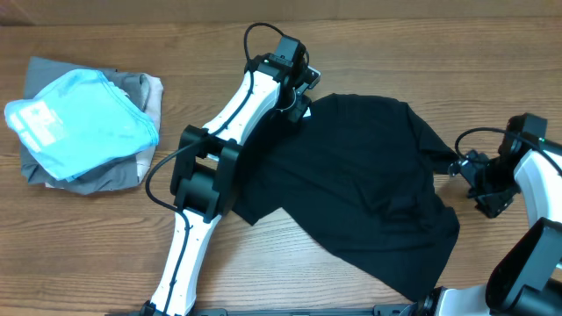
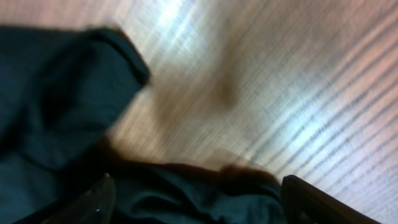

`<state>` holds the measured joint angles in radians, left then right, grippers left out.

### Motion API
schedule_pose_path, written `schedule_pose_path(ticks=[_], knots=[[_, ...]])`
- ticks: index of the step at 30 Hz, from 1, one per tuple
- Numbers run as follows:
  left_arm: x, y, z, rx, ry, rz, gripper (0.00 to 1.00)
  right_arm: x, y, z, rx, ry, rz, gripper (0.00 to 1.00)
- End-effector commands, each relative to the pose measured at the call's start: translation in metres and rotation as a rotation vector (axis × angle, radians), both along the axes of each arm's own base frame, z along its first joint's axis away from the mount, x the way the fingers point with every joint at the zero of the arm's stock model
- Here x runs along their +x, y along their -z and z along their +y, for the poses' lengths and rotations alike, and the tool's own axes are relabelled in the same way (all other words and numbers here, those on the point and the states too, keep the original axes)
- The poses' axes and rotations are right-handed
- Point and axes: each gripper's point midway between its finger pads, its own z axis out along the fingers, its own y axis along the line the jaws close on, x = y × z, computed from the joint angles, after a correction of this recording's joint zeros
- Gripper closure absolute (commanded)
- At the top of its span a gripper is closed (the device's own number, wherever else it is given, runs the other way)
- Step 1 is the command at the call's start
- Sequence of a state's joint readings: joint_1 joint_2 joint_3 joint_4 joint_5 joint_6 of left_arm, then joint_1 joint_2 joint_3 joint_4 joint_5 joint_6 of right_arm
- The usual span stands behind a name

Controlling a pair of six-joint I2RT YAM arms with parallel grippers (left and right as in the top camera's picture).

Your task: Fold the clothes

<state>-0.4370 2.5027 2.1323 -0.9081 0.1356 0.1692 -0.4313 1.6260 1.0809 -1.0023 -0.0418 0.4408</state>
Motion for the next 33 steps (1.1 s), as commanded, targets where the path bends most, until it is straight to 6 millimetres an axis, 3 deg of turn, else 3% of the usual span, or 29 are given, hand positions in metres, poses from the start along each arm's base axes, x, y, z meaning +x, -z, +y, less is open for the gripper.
schedule_pose_path(ticks=[1, 5, 7, 9, 12, 15, 20, 24, 25, 28, 30, 32, 33], knots=[[0.002, 0.04, 0.051, 0.212, -0.139, 0.027, 0.96, 0.015, -0.015, -0.004, -0.012, -0.024, -0.071, 0.09], [0.012, 0.034, 0.118, 0.355, -0.392, 0.021, 0.96, 0.031, -0.016, -0.002, 0.01, -0.031, -0.139, 0.11], [0.01, 0.034, 0.148, 0.361, -0.491, 0.065, 0.96, 0.047, -0.019, 0.006, 0.05, -0.061, -0.212, 0.2], [0.006, 0.037, 0.162, 0.308, -0.53, 0.128, 0.96, 0.064, -0.019, 0.016, 0.081, -0.11, -0.287, 0.23], [0.002, 0.039, 0.17, 0.228, -0.54, 0.2, 0.96, 0.082, -0.017, 0.042, 0.156, -0.192, -0.353, 0.25], [0.0, 0.039, 0.178, 0.221, -0.563, 0.221, 0.96, 0.093, -0.017, 0.085, 0.263, -0.357, -0.406, 0.25], [-0.001, 0.039, 0.173, 0.224, -0.544, 0.22, 0.96, 0.099, -0.013, 0.149, 0.334, -0.577, -0.43, 0.15], [-0.004, 0.039, 0.165, 0.228, -0.527, 0.222, 0.96, 0.103, -0.004, 0.196, 0.338, -0.712, -0.43, 0.14], [-0.005, 0.039, 0.164, 0.229, -0.523, 0.223, 0.96, 0.105, 0.002, 0.199, 0.298, -0.727, -0.415, 0.16], [-0.008, 0.039, 0.161, 0.236, -0.517, 0.233, 0.96, 0.106, 0.025, 0.179, 0.106, -0.612, -0.303, 0.24], [-0.011, 0.038, 0.162, 0.241, -0.517, 0.242, 0.96, 0.105, 0.029, 0.18, 0.112, -0.617, -0.294, 0.31], [-0.013, 0.038, 0.165, 0.251, -0.513, 0.252, 0.96, 0.105, 0.027, 0.19, 0.159, -0.684, -0.319, 0.46], [-0.014, 0.038, 0.166, 0.255, -0.513, 0.254, 0.96, 0.105, 0.027, 0.191, 0.159, -0.695, -0.324, 0.47]])
